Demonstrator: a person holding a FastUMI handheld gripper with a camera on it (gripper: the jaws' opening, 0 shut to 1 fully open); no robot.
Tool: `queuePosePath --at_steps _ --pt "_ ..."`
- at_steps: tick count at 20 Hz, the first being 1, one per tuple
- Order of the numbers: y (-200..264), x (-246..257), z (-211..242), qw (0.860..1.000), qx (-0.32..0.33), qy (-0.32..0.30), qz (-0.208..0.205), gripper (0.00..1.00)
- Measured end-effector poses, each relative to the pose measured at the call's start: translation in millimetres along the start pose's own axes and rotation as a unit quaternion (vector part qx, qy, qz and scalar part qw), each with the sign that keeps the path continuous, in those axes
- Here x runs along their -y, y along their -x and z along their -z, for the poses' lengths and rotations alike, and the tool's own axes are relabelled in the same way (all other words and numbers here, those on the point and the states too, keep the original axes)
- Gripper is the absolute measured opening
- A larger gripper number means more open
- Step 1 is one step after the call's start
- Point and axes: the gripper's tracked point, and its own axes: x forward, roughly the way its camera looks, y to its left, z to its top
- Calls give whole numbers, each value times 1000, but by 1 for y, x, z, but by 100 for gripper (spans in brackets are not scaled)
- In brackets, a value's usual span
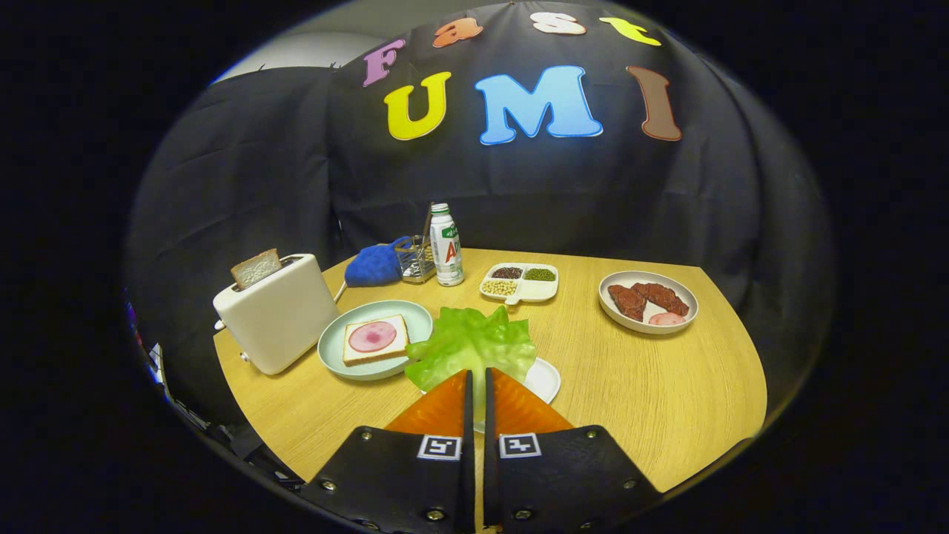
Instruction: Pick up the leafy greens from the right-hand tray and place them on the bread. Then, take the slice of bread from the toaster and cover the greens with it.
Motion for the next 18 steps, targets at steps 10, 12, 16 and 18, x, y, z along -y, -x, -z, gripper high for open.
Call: queuePosePath --at_steps 10,12,16,18 --pt "-23 -52 -23 999 28 7 -22 5" --pt "-32 -64 -23 999 25 9 -28 5" --pt "-56 -89 -20 999 17 2 -43 5" --pt "-70 -102 -17 999 10 -6 -51 5"
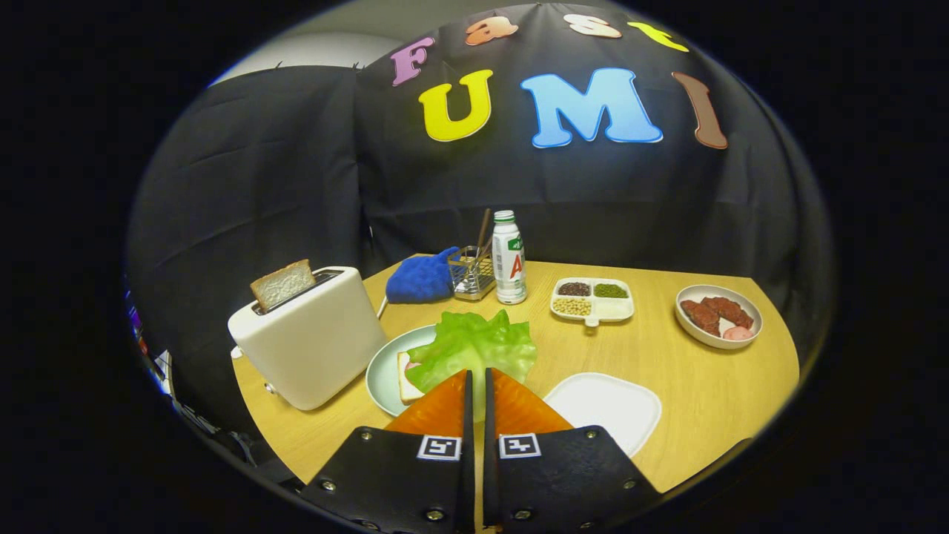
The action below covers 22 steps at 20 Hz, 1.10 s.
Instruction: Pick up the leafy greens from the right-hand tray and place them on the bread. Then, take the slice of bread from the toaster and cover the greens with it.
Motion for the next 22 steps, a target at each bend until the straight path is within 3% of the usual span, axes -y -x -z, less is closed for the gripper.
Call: queuePosePath --at_steps 8,17,19,21,22 --pt "-64 -29 21 1000 -31 2 -1 5" --pt "-89 -41 47 998 -62 11 5 5" --pt "-89 -45 48 998 -58 2 -4 9" --pt "-83 -41 42 999 -43 -11 1 21" --pt "-78 -37 39 999 -35 -9 13 34"
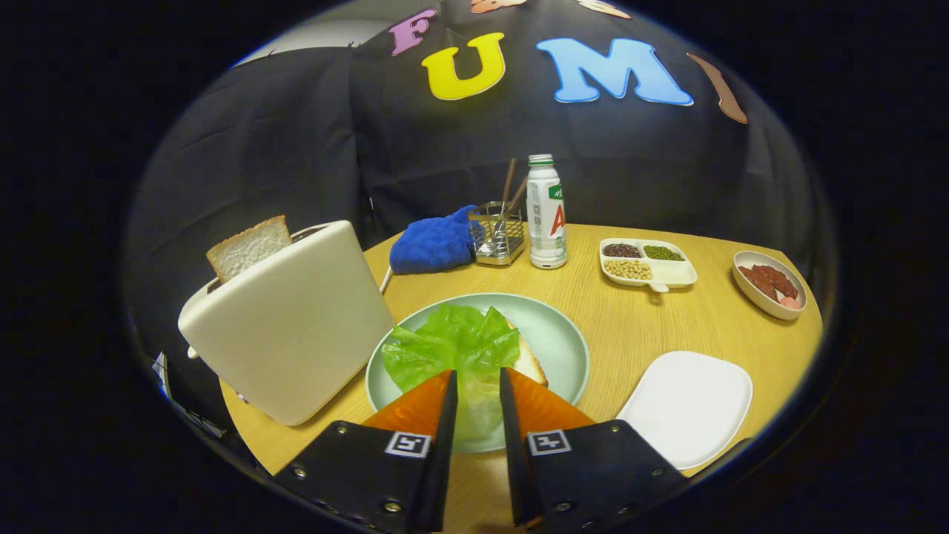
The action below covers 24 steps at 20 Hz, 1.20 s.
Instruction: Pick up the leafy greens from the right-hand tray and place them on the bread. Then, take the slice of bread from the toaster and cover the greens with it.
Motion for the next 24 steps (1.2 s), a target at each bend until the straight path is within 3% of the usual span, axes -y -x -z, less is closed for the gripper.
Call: queuePosePath --at_steps 2,13,19,24 --pt "16 3 -8 1000 24 7 17 44" --pt "79 -55 -64 978 187 20 89 43" --pt "79 -138 -84 978 207 13 36 43" --pt "75 -191 -81 976 213 38 22 43"
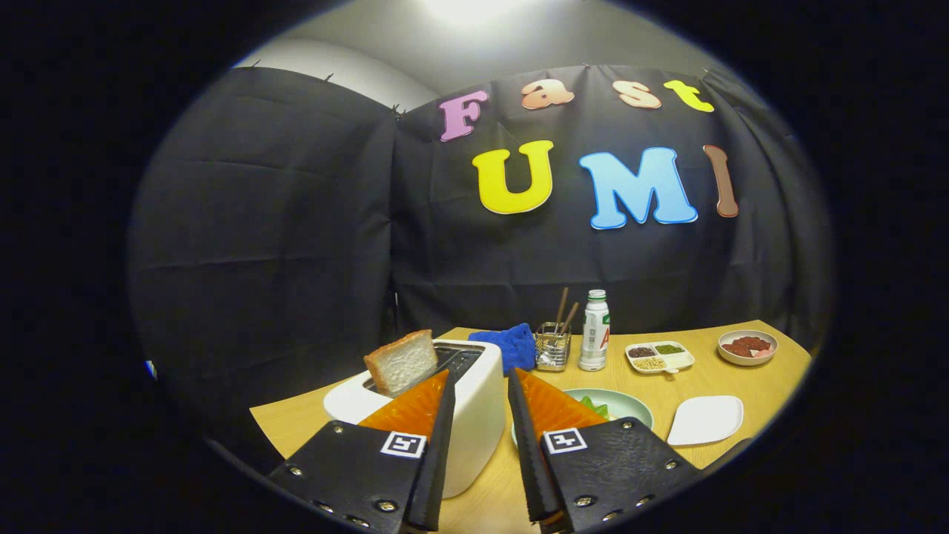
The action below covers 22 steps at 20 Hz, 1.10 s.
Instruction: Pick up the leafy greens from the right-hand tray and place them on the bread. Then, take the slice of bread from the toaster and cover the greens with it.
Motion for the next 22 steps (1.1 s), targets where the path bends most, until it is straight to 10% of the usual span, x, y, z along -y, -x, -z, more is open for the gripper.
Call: queuePosePath --at_steps 22 --pt "-69 -86 19 997 -32 48 55 43"
